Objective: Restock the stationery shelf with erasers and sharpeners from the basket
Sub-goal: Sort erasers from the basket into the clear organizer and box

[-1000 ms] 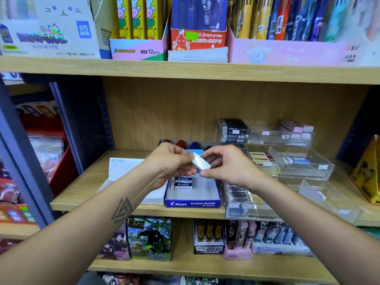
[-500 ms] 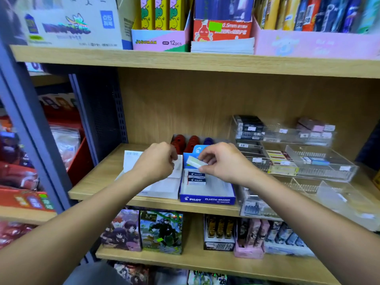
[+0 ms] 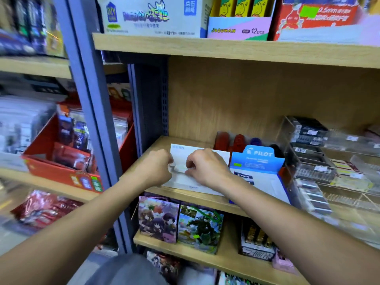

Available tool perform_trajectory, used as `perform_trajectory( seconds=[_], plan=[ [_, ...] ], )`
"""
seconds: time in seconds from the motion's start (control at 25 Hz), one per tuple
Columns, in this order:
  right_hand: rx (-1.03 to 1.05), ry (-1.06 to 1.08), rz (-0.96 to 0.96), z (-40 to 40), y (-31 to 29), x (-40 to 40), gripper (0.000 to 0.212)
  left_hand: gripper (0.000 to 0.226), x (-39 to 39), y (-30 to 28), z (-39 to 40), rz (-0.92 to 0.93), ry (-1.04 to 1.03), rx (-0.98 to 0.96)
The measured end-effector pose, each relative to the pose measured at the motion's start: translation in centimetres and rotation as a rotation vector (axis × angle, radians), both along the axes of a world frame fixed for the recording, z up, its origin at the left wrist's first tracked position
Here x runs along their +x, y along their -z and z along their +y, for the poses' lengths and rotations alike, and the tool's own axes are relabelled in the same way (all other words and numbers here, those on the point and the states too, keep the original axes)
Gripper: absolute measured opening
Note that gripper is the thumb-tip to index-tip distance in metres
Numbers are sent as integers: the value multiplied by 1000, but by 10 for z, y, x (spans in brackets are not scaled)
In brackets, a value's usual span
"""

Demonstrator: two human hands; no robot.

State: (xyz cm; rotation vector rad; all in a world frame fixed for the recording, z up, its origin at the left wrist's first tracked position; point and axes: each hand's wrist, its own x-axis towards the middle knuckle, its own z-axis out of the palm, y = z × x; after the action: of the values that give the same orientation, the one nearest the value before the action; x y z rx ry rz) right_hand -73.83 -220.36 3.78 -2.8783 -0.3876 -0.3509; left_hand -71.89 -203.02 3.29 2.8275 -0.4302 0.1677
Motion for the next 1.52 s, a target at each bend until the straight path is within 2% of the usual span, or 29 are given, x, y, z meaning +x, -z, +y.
perform_trajectory(
  seconds=[0.16,0.36,0.44,0.52,0.6,0.72,0.8,1.04,1.24,1.32,1.44,1.52],
  plan=[
    [-111,-11,-62,16,15,9,17,38,3,2,-2,9,24,-37],
    [-181,-21,-106,19,21,14,12,49,3,1,-5,60,26,-80],
    [-179,-47,-81,17,18,12,17,53,0,-4,-7,72,16,-66],
    [-165,-80,-82,7,10,0,22,47,-5,-11,-12,47,-14,1],
    [-130,-89,-132,-11,-3,-16,26,36,-14,-23,-25,-50,-45,77],
    [-11,-23,-185,-52,-27,-46,28,25,-29,-42,-68,-201,-6,11],
    [80,66,-180,-86,-40,-67,27,18,-43,-52,-108,-265,101,-57],
    [298,224,-199,-178,-57,-141,27,18,-95,-60,-215,-155,381,-314],
    [629,192,-75,-196,-10,-202,21,19,-162,-13,-228,-63,571,-436],
    [636,190,17,-194,30,-223,19,11,-179,27,-220,-16,582,-396],
    [349,215,182,-184,97,-235,26,5,-186,98,-215,156,531,-150],
    [139,252,387,-178,149,-229,25,9,-184,152,-217,307,453,37]
  ],
)
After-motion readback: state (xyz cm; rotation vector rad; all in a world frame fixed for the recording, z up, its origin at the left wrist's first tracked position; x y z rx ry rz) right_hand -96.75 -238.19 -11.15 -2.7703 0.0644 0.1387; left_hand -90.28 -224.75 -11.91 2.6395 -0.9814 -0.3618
